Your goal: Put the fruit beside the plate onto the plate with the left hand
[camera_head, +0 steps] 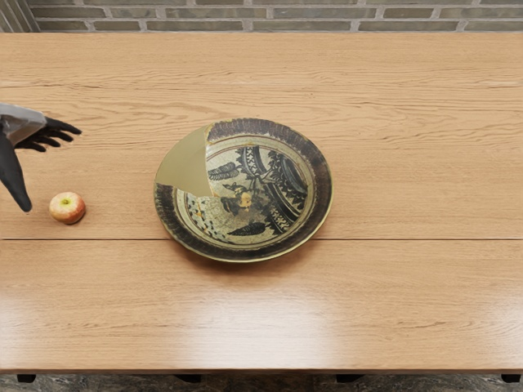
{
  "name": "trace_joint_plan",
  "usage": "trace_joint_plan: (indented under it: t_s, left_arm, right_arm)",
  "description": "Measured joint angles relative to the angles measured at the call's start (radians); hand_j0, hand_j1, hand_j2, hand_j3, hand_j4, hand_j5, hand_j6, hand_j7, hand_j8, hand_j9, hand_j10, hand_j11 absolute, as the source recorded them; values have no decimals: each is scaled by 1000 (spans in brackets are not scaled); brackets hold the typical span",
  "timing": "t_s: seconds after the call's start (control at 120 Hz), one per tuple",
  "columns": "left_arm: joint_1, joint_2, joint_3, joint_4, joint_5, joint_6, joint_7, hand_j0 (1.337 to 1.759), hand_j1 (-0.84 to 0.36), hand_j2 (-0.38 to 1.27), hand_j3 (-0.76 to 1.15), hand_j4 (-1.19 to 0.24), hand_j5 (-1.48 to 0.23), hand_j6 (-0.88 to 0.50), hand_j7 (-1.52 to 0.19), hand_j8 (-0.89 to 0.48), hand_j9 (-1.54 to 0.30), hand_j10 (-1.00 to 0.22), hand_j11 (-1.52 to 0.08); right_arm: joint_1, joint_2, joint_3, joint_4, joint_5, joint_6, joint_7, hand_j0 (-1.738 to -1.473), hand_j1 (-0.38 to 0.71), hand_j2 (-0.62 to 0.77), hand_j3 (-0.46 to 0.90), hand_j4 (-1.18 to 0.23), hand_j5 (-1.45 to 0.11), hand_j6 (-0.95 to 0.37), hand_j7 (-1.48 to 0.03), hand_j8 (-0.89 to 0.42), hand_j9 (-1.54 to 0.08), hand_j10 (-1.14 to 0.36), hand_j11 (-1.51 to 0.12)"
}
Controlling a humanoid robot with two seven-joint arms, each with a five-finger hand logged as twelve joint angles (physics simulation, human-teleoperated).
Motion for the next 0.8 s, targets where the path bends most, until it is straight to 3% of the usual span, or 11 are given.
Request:
trace_joint_plan:
  t_s: [0.183,0.292,0.442,0.575,0.625,0.8]
  left_arm:
    - [13,11,-55,-190,147,0,20,1658,322,5,0,-30,-31,-31,-31,-31,-31,-29,-30]
    - [27,10,-58,-256,226,0,23,1658,304,8,0,-46,-51,-47,-51,-47,-51,-45,-50]
    - [91,-11,-47,-284,311,0,24,1658,277,13,0,-69,-80,-70,-80,-70,-80,-68,-79]
    - [98,-16,-44,-289,375,0,24,1658,221,23,0,-115,-141,-117,-141,-117,-140,-114,-140]
    - [140,-39,-43,-289,422,13,24,1658,216,24,0,-120,-147,-122,-147,-122,-147,-119,-146]
    - [223,-43,-42,-291,594,189,24,1658,210,26,0,-126,-154,-128,-154,-128,-154,-125,-153]
  right_arm:
    - [1,0,0,0,0,0,0,-1658,-333,-3,0,-13,-17,-13,-17,-13,-17,-13,-17]
    - [1,0,0,0,-1,0,0,-1658,-333,-3,0,-13,-17,-13,-17,-13,-17,-13,-17]
    - [1,0,0,0,-1,0,0,-1658,-334,-3,0,-13,-17,-12,-17,-13,-17,-13,-17]
    - [1,0,0,0,-1,0,0,-1658,-334,-3,0,-12,-16,-12,-16,-12,-16,-12,-16]
    - [1,0,0,0,-1,0,0,-1658,-334,-3,0,-12,-16,-12,-16,-12,-16,-12,-16]
    - [1,0,0,0,-1,0,0,-1658,-334,-3,0,-12,-16,-12,-16,-12,-16,-12,-16]
